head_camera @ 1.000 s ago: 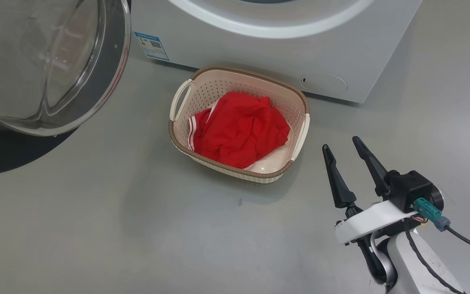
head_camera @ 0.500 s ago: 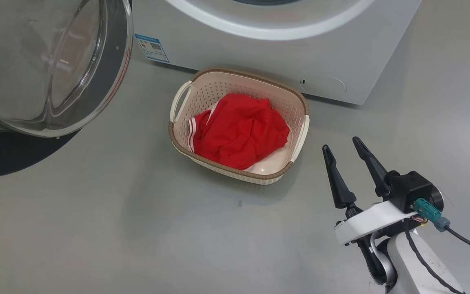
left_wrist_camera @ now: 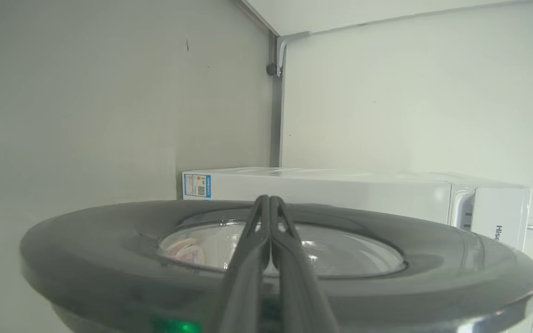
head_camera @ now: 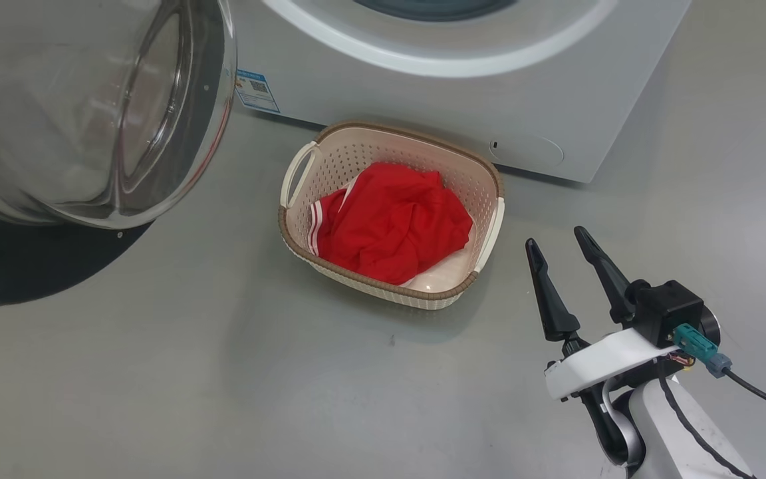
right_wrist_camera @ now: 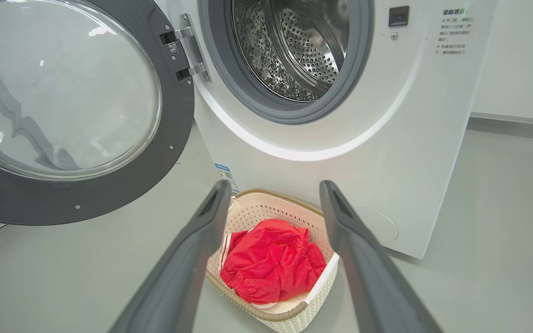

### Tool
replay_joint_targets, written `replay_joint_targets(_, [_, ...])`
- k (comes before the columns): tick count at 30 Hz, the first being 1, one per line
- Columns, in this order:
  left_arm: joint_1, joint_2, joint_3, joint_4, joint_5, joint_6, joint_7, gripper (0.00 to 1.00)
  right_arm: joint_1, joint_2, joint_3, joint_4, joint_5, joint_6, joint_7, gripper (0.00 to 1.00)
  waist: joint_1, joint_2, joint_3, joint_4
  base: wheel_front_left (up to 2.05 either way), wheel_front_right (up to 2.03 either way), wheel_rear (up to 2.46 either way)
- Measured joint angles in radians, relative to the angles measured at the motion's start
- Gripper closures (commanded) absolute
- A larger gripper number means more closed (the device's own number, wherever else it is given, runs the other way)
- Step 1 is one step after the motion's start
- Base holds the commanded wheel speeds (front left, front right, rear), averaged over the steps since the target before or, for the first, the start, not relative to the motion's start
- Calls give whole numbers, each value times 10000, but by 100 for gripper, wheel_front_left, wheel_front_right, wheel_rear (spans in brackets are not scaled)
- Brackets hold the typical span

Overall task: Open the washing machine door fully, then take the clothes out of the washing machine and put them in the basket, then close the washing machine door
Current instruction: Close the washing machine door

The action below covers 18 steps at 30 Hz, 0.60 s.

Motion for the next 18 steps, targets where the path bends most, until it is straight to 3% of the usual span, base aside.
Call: replay_joint_targets(18, [745,-546,-734,-163,-146,-945,2065,100,30,153,92,242,136,0,-86,0,0,0,-713,134,0,0,0])
